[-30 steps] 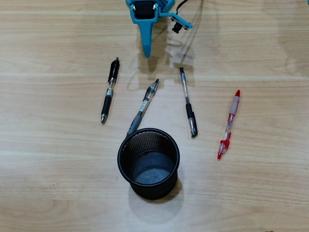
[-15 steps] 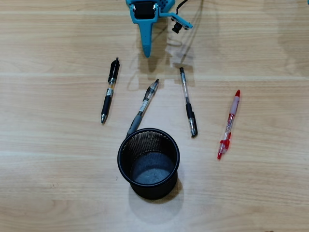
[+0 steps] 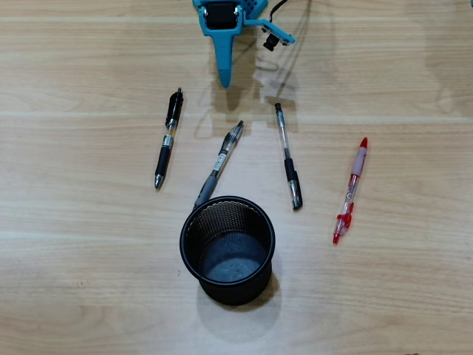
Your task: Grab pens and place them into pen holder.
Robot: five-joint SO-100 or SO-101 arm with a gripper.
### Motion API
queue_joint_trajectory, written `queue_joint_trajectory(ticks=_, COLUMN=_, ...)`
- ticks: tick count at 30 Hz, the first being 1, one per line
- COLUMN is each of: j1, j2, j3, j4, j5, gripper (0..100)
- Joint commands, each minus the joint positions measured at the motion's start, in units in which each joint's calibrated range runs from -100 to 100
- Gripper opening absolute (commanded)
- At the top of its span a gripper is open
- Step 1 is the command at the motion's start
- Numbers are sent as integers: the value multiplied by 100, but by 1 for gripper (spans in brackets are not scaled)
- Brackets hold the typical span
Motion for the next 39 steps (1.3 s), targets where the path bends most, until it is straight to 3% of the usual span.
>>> queue_joint_trajectory(ticks=1, j1=16, j2=-69, j3=-19, j4=-1, j5=24, gripper=2)
queue_joint_trajectory(ticks=21, j1=-20, j2=-69, j3=-82, j4=-1, j5=-7, gripper=2)
queue_joint_trajectory(ticks=35, j1=-29, j2=-61, j3=-1723, j4=94, j5=-12, gripper=2)
queue_joint_trajectory(ticks=39, j1=-29, j2=-61, j3=-2498, j4=627, j5=-17, gripper=2)
